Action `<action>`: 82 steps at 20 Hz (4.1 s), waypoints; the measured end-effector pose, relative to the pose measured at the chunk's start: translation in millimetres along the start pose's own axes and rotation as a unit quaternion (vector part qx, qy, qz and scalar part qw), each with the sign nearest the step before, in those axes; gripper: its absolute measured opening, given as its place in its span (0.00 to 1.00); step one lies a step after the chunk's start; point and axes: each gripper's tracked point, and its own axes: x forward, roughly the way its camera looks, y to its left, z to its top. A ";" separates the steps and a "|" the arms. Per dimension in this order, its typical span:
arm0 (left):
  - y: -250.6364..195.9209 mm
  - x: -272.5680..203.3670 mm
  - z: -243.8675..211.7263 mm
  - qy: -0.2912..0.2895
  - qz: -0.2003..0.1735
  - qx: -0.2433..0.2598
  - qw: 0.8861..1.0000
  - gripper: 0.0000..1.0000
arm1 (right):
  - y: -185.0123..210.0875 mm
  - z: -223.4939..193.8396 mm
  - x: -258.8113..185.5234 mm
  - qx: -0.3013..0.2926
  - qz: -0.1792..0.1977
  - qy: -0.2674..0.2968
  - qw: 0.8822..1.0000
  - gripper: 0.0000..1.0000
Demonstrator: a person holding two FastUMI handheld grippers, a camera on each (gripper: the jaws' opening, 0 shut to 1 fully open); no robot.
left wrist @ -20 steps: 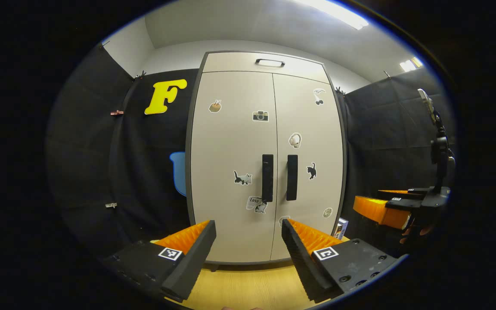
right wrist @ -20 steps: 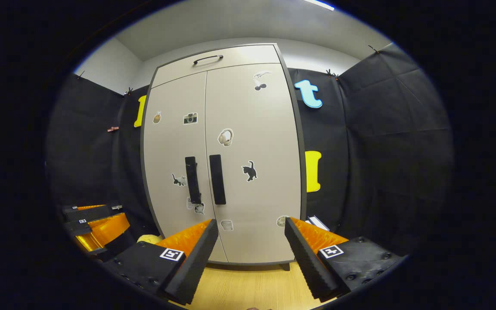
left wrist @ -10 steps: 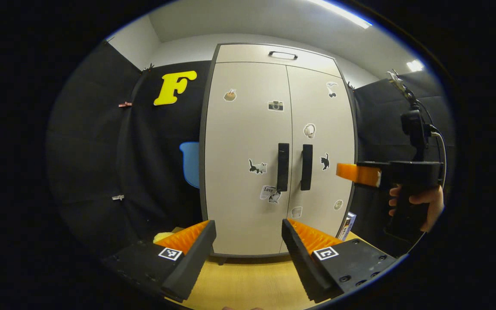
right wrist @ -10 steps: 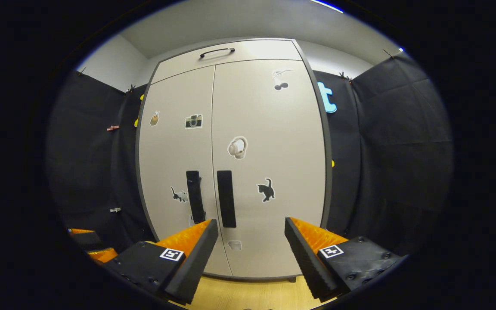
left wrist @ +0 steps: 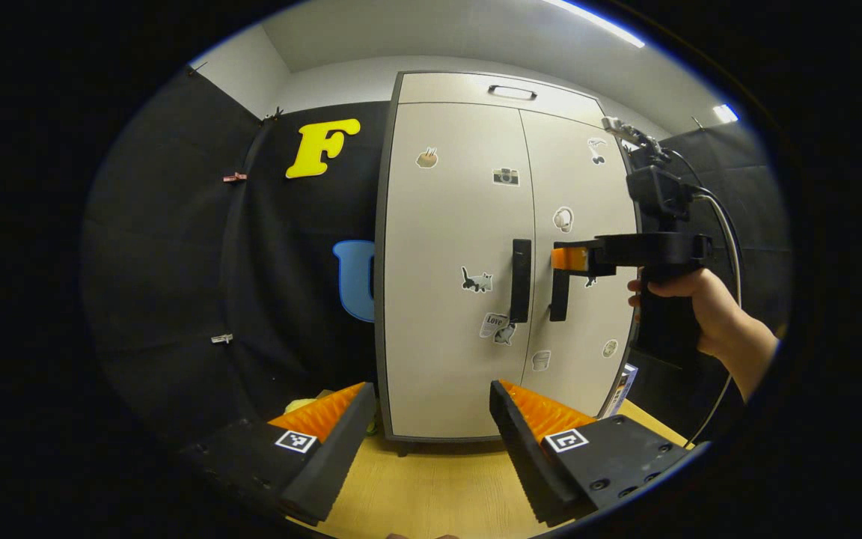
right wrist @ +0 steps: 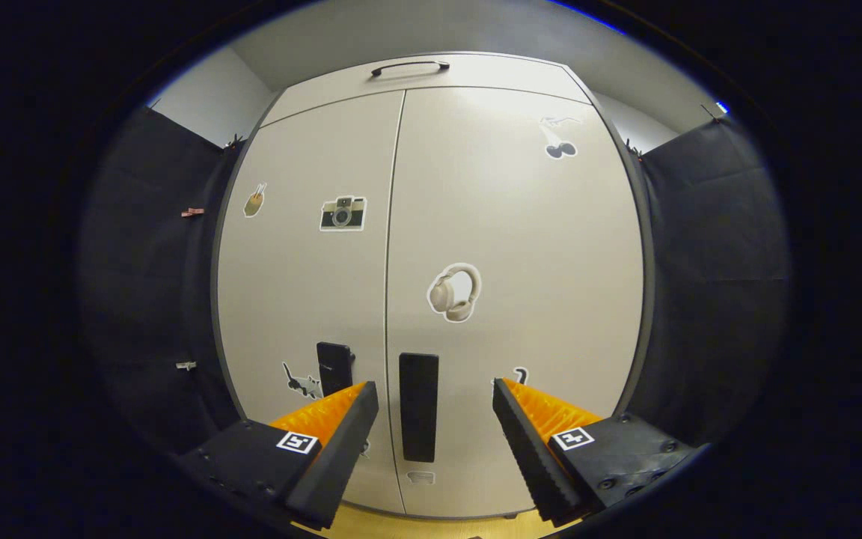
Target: Open the right door of the double-door shoe cabinet with the right hand, and open the left door with the left hand.
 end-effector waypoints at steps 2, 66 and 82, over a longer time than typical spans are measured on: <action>5.6 -1.9 -1.9 0.000 0.004 0.000 1.000 0.95 | 2.5 -10.4 10.5 -0.006 -0.005 0.014 1.000 0.97; -105.0 -104.5 -9.9 0.014 0.020 -0.029 0.999 0.95 | -102.1 -17.5 -95.9 0.026 0.003 0.055 0.998 0.11; -104.3 -79.2 -16.9 0.024 -0.015 -0.022 0.999 0.95 | -169.5 -37.1 -154.6 0.033 -0.059 0.064 0.996 0.05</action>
